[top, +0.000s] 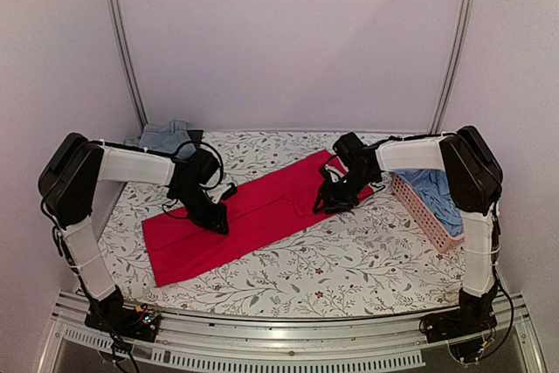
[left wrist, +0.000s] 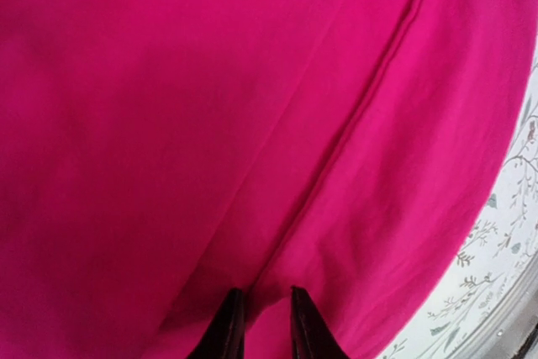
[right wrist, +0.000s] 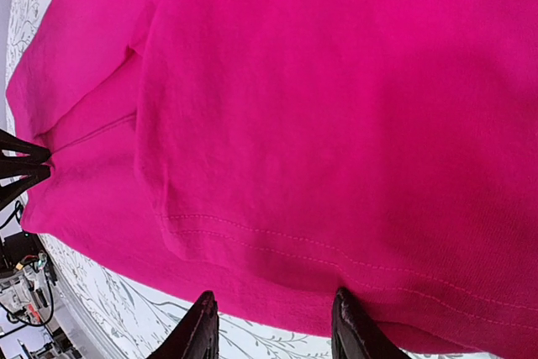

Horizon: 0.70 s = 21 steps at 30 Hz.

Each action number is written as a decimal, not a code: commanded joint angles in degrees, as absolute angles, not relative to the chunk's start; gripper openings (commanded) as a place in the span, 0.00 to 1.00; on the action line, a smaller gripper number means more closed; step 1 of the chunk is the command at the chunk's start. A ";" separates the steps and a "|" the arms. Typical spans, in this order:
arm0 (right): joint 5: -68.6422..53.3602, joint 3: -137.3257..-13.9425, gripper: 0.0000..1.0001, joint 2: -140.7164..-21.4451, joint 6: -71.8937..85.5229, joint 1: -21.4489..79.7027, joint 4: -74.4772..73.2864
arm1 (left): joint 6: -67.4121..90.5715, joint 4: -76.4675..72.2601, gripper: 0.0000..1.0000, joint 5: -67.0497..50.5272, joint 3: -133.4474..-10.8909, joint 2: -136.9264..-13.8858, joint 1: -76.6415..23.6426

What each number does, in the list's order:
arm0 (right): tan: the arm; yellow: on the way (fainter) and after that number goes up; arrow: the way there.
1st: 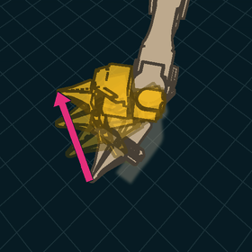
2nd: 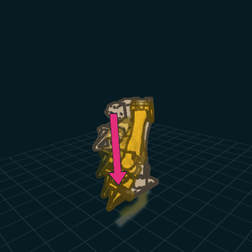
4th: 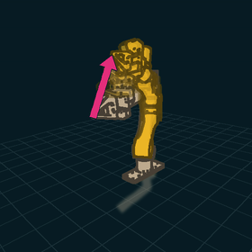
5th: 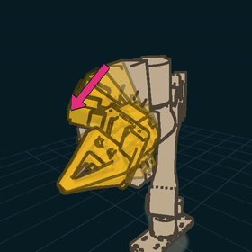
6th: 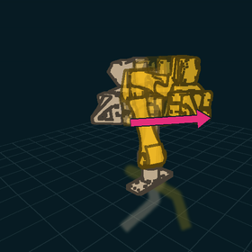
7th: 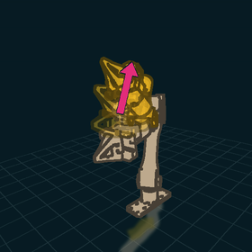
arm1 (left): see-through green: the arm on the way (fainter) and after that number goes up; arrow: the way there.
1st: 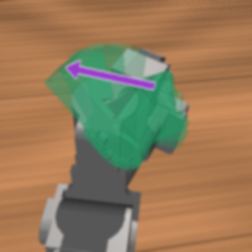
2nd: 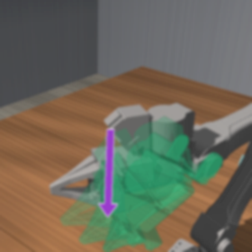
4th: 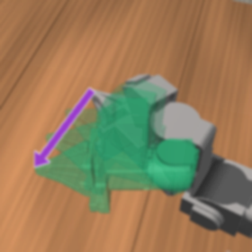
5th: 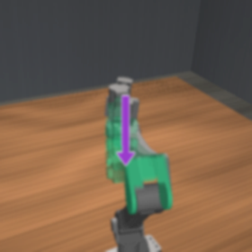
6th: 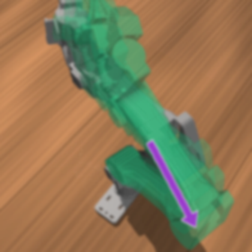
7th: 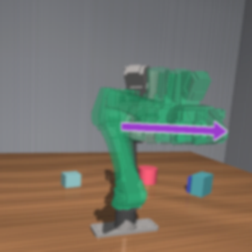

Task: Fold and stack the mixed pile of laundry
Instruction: Adjust the rectangle-folded T-shirt at the center of the board.

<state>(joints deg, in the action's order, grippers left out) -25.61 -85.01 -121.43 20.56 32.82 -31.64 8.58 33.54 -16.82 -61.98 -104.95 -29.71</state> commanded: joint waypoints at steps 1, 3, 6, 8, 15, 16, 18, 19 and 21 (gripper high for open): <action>-24.58 -83.49 0.44 -122.44 20.59 31.94 -31.03 | 8.31 33.99 0.14 -16.56 -60.37 -103.50 -30.84; -24.44 -83.12 0.44 -122.51 20.50 31.80 -31.03 | 8.44 33.71 0.06 -16.65 -60.13 -102.89 -30.90; -24.02 -82.27 0.44 -122.77 20.24 31.36 -31.00 | 8.66 33.57 0.00 -15.88 -60.20 -101.91 -30.76; -23.85 -81.74 0.45 -122.87 20.13 31.06 -30.79 | 9.27 33.65 0.00 -14.17 -60.49 -101.42 -30.53; -22.90 -81.04 0.44 -123.63 19.27 30.05 -30.64 | 12.23 33.62 0.00 -8.77 -60.37 -100.18 -28.21; -22.65 -81.08 0.44 -123.79 19.18 29.86 -30.67 | 12.14 33.91 0.00 -8.81 -60.52 -100.47 -28.18; -21.91 -81.41 0.44 -124.12 18.88 29.44 -30.67 | 12.00 34.54 0.10 -8.50 -60.72 -100.90 -28.21; -21.43 -81.73 0.44 -124.38 18.75 29.17 -30.73 | 11.88 34.69 0.20 -8.52 -60.74 -100.74 -28.16; -20.48 -82.78 0.45 -125.23 18.35 28.24 -30.98 | 12.48 34.65 0.38 -7.55 -60.60 -99.51 -27.93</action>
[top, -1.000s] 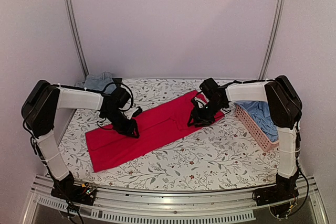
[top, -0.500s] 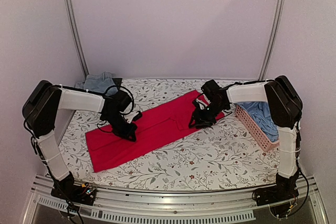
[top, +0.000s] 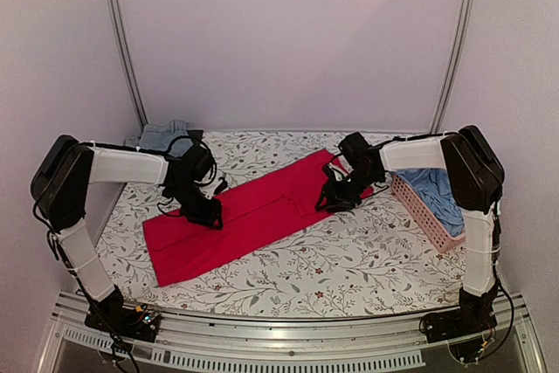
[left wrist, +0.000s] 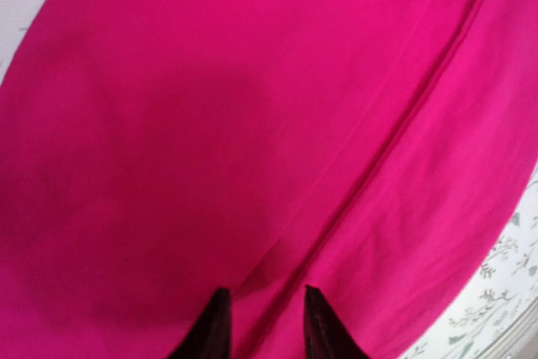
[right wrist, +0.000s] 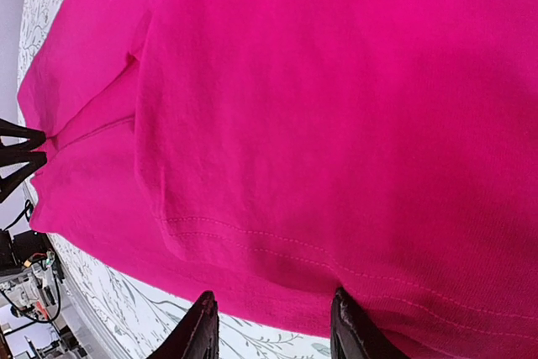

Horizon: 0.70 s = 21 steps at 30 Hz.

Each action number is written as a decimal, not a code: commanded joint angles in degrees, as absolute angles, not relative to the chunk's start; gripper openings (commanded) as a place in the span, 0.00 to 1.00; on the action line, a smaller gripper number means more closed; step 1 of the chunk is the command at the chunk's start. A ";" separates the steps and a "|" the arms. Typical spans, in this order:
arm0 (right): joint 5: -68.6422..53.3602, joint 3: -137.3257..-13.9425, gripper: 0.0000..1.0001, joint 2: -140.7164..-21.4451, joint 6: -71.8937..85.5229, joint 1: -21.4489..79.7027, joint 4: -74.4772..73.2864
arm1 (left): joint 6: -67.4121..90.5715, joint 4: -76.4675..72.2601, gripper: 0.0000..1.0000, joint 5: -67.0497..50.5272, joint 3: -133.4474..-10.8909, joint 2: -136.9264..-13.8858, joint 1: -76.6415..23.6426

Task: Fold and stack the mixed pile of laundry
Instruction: Adjust the rectangle-folded T-shirt at the center of the board.

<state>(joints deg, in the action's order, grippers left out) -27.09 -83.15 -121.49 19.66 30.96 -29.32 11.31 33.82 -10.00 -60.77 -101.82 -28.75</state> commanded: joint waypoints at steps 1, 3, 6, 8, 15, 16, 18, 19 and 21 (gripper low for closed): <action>-19.74 -83.57 0.45 -125.80 18.14 27.73 -31.17 | 12.82 34.55 0.42 -7.77 -60.56 -98.75 -27.67; -17.87 -85.60 0.45 -127.14 17.56 26.57 -31.81 | 13.63 34.29 0.45 -8.08 -60.62 -97.17 -26.87; -14.52 -90.84 0.45 -129.69 16.07 24.71 -33.33 | 14.41 34.73 0.48 -8.22 -61.05 -95.96 -26.16; -12.35 -98.67 0.45 -133.53 14.65 23.71 -35.36 | 14.51 35.27 0.48 -9.22 -61.33 -95.92 -26.10; -10.23 -127.53 0.45 -148.33 13.91 22.24 -43.43 | 12.78 35.54 0.31 -17.58 -58.64 -95.09 -28.83; -10.82 -128.27 0.45 -148.68 14.10 22.24 -43.16 | 12.95 35.14 0.29 -18.65 -58.13 -94.83 -29.28; -12.76 -127.10 0.46 -147.36 14.81 22.30 -41.77 | 13.46 34.20 0.28 -20.89 -57.32 -94.13 -30.12; -13.86 -125.67 0.46 -145.99 15.27 22.45 -40.87 | 13.71 33.93 0.26 -21.68 -57.16 -93.99 -30.67; -15.83 -121.77 0.46 -142.10 15.84 22.99 -38.38 | 14.05 33.49 0.25 -23.30 -56.64 -94.14 -32.00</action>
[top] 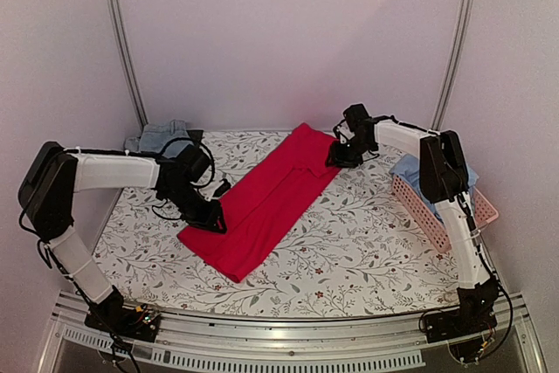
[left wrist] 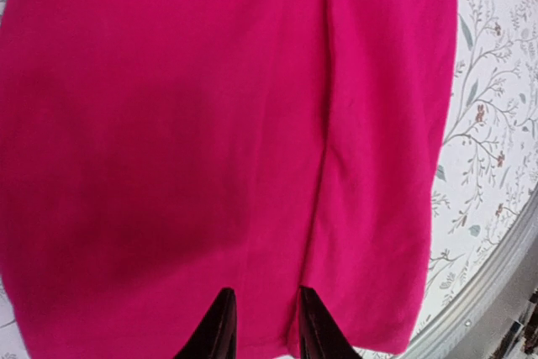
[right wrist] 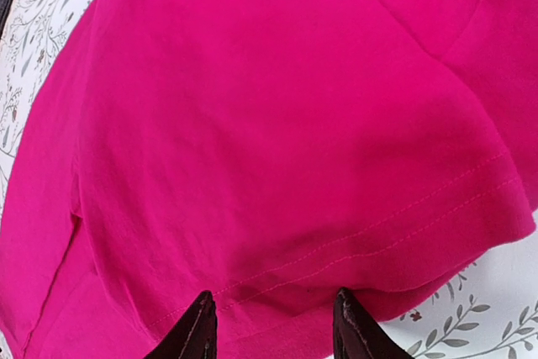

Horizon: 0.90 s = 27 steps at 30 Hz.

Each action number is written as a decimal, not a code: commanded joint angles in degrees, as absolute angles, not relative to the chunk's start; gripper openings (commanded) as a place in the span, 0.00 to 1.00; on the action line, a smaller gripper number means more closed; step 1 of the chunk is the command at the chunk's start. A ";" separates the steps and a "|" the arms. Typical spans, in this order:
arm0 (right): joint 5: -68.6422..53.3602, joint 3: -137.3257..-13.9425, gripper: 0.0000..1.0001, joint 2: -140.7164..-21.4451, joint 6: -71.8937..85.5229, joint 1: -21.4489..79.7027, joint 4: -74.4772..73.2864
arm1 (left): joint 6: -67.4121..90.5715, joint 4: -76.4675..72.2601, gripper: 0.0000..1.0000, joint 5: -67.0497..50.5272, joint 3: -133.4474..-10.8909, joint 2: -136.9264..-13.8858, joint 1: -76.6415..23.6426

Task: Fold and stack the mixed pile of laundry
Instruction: Adjust the rectangle-folded T-shirt at the center of the board.

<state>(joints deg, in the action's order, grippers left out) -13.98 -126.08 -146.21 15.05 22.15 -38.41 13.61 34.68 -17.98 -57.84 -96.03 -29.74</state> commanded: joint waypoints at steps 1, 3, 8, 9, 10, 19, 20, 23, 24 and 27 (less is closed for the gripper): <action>-16.73 -119.76 0.46 -139.94 16.17 23.36 -37.21 | 14.25 33.22 0.25 -23.90 -56.23 -94.23 -32.56; -17.94 -116.46 0.47 -136.03 16.41 24.13 -35.19 | 14.54 32.70 0.25 -24.54 -55.13 -94.43 -33.64; -20.59 -111.17 0.47 -131.29 17.27 26.29 -34.30 | 15.15 32.35 0.29 -23.97 -52.38 -94.63 -35.42; -20.92 -110.20 0.47 -130.56 17.43 26.77 -34.02 | 15.32 32.34 0.30 -23.69 -51.98 -94.66 -35.71; -21.07 -109.35 0.47 -130.26 17.69 27.21 -33.75 | 15.45 32.35 0.31 -23.37 -51.62 -94.77 -36.11; -22.19 -105.14 0.47 -130.50 19.56 28.96 -31.78 | 15.92 32.44 0.05 -22.35 -52.18 -95.69 -38.92; -22.15 -105.00 0.47 -130.76 19.59 28.92 -31.81 | 16.27 32.94 0.01 -21.39 -52.27 -95.15 -38.80; -21.94 -104.92 0.47 -131.62 19.52 28.92 -31.90 | 17.60 35.16 0.00 -17.93 -52.74 -93.92 -38.20; -21.71 -104.92 0.47 -131.80 19.47 28.92 -31.98 | 18.29 36.26 0.00 -16.30 -52.88 -93.76 -37.71; -21.59 -104.94 0.47 -132.67 19.34 28.93 -32.00 | 20.72 38.19 0.00 -13.32 -52.48 -92.76 -35.23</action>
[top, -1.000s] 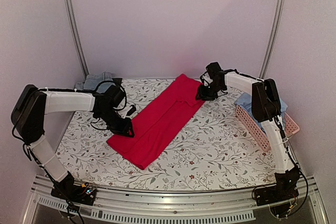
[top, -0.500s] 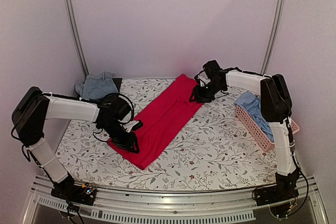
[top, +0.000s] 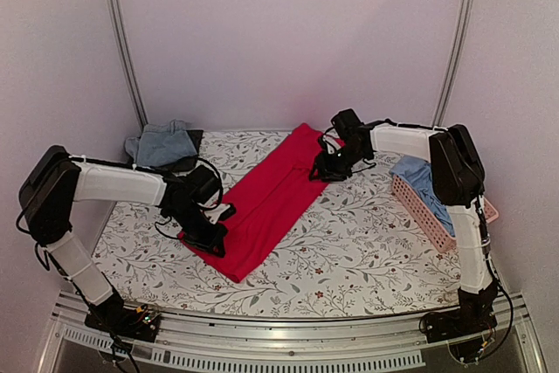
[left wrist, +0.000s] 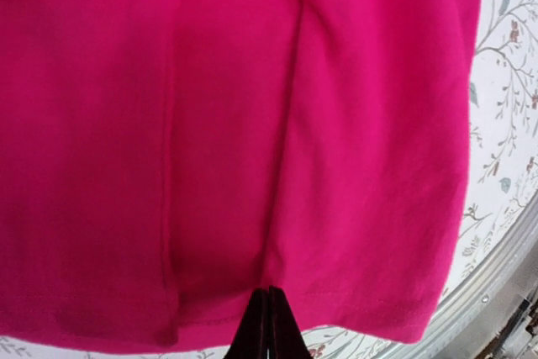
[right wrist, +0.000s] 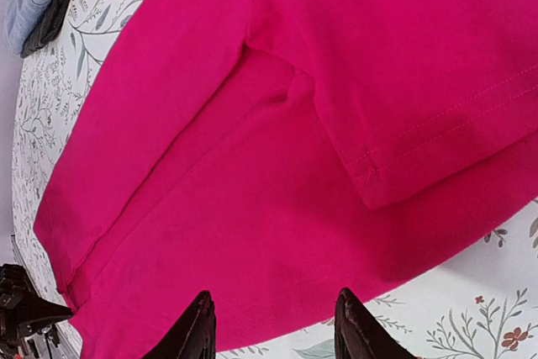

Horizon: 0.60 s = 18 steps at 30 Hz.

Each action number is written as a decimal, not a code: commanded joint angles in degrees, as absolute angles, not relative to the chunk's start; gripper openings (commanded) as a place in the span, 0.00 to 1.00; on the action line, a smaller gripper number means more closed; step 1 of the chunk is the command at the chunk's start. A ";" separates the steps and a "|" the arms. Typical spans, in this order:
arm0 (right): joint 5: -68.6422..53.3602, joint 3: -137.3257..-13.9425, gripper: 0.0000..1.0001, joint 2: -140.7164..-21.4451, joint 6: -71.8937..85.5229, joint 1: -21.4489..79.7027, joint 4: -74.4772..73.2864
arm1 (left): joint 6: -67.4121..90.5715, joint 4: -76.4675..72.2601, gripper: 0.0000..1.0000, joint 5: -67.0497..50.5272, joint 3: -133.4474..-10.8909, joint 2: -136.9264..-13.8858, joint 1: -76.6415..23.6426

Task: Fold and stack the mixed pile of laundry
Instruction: Adjust the rectangle-folded T-shirt at the center of the board.

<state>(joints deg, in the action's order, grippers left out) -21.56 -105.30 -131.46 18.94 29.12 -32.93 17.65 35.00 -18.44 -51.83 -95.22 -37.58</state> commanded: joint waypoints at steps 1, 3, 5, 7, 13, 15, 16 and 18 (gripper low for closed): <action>-21.76 -105.02 0.47 -132.85 19.34 28.87 -31.95 | 21.17 38.12 0.00 -13.32 -52.23 -92.34 -34.48; -22.03 -105.04 0.47 -133.27 19.34 28.92 -31.91 | 20.72 36.98 0.09 -15.06 -51.87 -91.87 -34.19; -22.08 -105.08 0.47 -133.41 19.34 28.96 -31.84 | 20.11 35.88 0.20 -17.42 -51.79 -91.75 -34.52; -21.95 -105.11 0.47 -133.47 19.38 28.92 -31.91 | 19.65 35.13 0.26 -19.01 -52.08 -91.88 -35.06; -21.97 -105.03 0.47 -133.41 19.16 28.87 -32.08 | 18.61 34.04 0.28 -21.60 -52.61 -94.04 -36.94; -21.98 -105.03 0.47 -133.42 19.08 28.84 -32.08 | 18.72 34.02 0.28 -21.02 -52.57 -95.48 -37.57; -22.08 -105.07 0.47 -133.42 19.01 28.85 -32.08 | 18.64 34.06 0.28 -20.95 -52.56 -96.17 -37.88; -22.08 -105.06 0.47 -133.43 18.98 28.79 -32.10 | 18.75 34.41 0.27 -19.73 -53.00 -97.18 -38.64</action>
